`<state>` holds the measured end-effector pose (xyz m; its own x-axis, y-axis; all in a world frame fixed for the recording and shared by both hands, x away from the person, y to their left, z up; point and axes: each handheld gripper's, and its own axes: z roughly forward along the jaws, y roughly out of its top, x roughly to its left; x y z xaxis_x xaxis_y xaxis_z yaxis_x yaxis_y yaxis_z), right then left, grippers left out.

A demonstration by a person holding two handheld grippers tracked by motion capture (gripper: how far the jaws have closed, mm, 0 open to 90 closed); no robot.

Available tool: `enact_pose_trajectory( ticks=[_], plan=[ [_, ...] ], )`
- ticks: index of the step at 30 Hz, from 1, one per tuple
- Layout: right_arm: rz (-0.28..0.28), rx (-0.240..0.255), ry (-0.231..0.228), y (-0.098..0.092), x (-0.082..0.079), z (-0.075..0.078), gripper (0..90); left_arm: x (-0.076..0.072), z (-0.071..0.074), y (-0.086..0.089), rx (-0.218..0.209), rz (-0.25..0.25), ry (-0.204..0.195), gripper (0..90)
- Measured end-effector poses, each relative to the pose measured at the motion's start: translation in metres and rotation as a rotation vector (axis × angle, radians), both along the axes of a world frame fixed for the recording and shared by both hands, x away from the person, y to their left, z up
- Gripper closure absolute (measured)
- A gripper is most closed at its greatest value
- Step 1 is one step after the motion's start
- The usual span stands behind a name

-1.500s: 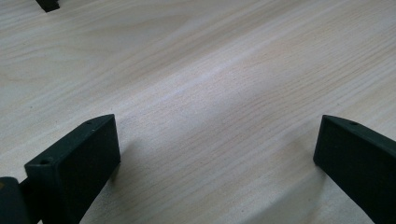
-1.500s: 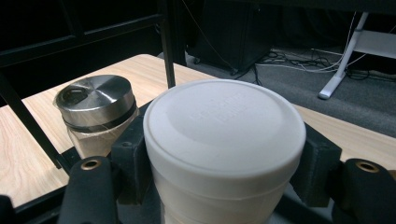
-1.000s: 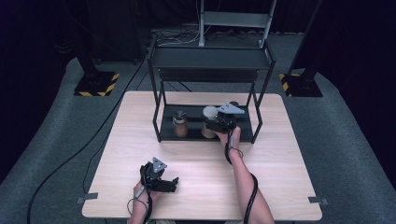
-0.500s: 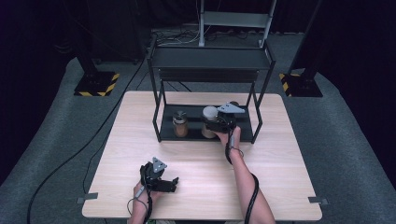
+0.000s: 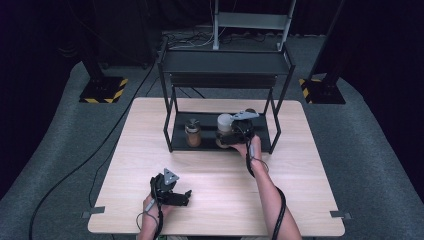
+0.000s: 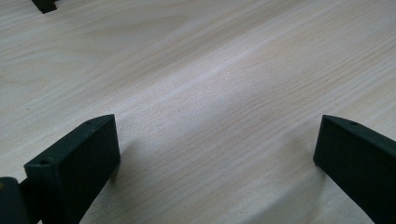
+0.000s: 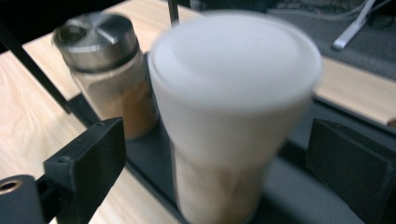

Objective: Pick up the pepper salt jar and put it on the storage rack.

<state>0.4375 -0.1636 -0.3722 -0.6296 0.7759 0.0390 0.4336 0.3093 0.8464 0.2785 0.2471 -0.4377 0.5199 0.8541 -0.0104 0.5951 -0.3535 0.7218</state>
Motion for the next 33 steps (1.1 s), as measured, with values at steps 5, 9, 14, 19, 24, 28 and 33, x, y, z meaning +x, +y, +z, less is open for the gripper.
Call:
enact_pose_trajectory(
  ticks=[5, 9, 14, 19, 24, 28, 33],
  plan=[
    [-0.015, -0.032, 0.029, -0.005, -0.007, 0.002, 1.9, 0.000, 0.000, 0.000, 0.000, 0.000, 0.000, 0.0],
    [-0.021, -0.058, 0.053, -0.010, -0.015, 0.001, 0.7, 0.000, 0.000, 0.000, 0.000, 0.000, 0.000, 0.0],
    [-0.033, -0.087, 0.074, -0.018, -0.031, -0.006, 0.0, 0.000, 0.000, 0.000, 0.000, 0.000, 0.000, 0.0],
    [-0.058, -0.083, 0.084, -0.032, -0.053, -0.022, 0.0, 0.000, 0.000, 0.000, 0.000, 0.000, 0.000, 0.0],
    [-0.085, -0.097, 0.107, -0.044, -0.077, -0.036, 0.0, 0.000, 0.000, 0.000, 0.000, 0.000, 0.000, 0.0],
    [-0.100, -0.123, 0.127, -0.052, -0.096, -0.046, 0.0, 0.000, 0.000, 0.000, 0.000, 0.000, 0.000, 0.0],
    [-0.125, -0.099, 0.143, -0.067, -0.123, -0.056, 0.0, 0.000, 0.000, 0.000, 0.000, 0.000, 0.000, 0.0]
  ],
)
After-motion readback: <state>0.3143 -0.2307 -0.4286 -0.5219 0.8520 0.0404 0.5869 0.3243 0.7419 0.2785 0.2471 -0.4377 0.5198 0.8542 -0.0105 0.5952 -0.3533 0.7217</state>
